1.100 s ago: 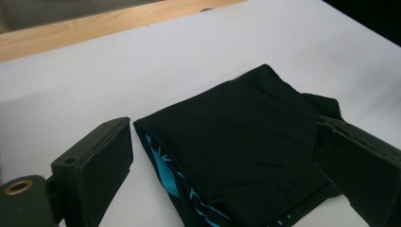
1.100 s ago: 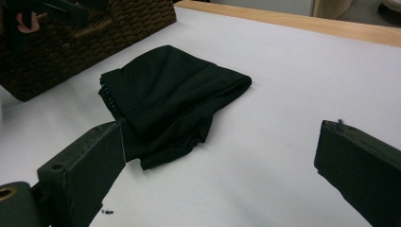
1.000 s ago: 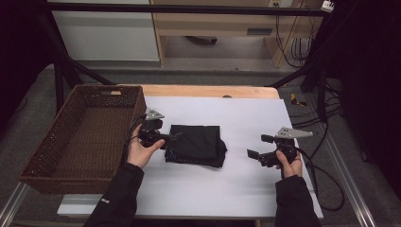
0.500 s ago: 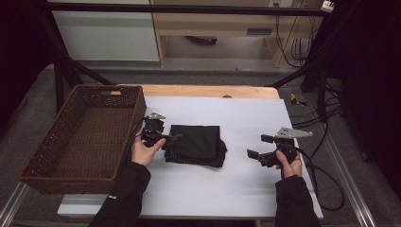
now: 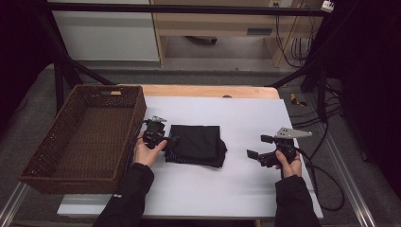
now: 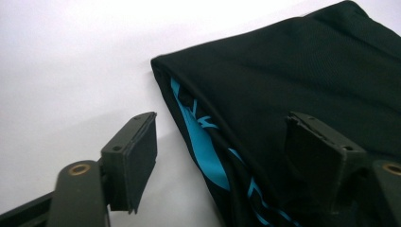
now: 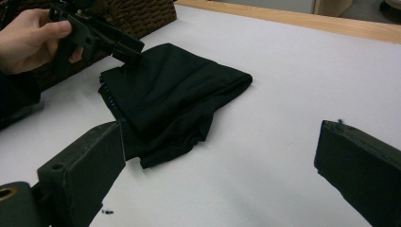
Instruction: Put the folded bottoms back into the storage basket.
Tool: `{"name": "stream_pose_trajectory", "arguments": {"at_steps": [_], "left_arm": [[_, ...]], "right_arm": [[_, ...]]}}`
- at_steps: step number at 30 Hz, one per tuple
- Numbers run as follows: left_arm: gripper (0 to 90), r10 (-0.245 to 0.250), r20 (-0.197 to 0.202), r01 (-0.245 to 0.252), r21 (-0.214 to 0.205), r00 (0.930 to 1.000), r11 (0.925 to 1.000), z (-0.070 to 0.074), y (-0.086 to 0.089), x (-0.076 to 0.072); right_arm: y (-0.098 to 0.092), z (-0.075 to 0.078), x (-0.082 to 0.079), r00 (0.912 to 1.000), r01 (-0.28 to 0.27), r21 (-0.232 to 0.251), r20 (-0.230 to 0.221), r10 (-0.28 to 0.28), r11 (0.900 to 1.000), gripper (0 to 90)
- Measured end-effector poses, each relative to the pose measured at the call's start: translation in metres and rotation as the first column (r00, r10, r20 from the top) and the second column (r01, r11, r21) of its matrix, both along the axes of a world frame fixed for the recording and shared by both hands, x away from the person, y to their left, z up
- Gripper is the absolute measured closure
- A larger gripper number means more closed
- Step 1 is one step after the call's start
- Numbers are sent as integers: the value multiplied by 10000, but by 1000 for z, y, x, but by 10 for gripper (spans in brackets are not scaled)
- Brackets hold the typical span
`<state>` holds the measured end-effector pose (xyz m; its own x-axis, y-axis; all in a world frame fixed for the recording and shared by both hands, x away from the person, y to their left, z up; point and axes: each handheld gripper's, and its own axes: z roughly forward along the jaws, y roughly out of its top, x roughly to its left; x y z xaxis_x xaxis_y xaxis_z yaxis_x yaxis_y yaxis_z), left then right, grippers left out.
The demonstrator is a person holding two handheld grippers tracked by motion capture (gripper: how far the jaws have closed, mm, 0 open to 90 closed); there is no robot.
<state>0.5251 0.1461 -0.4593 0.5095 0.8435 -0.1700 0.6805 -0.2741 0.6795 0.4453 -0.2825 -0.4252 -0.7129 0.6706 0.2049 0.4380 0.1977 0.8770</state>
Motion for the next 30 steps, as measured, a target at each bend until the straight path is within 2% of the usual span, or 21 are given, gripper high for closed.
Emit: {"name": "stream_pose_trajectory", "arguments": {"at_steps": [4,10,13,17,19,20,22,26,30], "left_arm": [[313,-12,-228,14,64,9997,10000,-5,-1,2],[376,-68,-678,42,-392,9977,9992,-9,-2,3],[381,7,-738,-45,-520,9973,9986,-9,-1,4],[412,-176,-989,97,-802,9949,9967,-9,-2,3],[449,-216,-986,142,-758,9949,9970,-9,-2,2],[501,-209,-1017,128,-789,9946,9968,-9,-2,2],[521,-196,-1056,100,-904,9942,9959,-8,-2,2],[675,-180,-1111,69,-993,9937,9950,-8,-4,1],[726,-138,-1088,24,-1041,9940,9946,-10,-6,0]], "right_arm": [[0,0,0,10000,12,-3,-17,-12,10000,28],[0,0,0,10000,1,-1,-3,-1,10000,28],[0,0,0,10000,-4,0,-7,4,10000,28],[0,0,0,10000,15,11,-16,-15,10000,28],[0,0,0,10000,1,-2,-26,-1,10000,28],[1,0,0,10000,1,-7,-27,-1,10000,28],[1,0,0,10000,4,-6,-27,-4,10000,28],[1,0,0,10000,7,-15,-41,-7,10000,28],[0,0,0,10000,15,-10,-42,-15,10000,28]]}}
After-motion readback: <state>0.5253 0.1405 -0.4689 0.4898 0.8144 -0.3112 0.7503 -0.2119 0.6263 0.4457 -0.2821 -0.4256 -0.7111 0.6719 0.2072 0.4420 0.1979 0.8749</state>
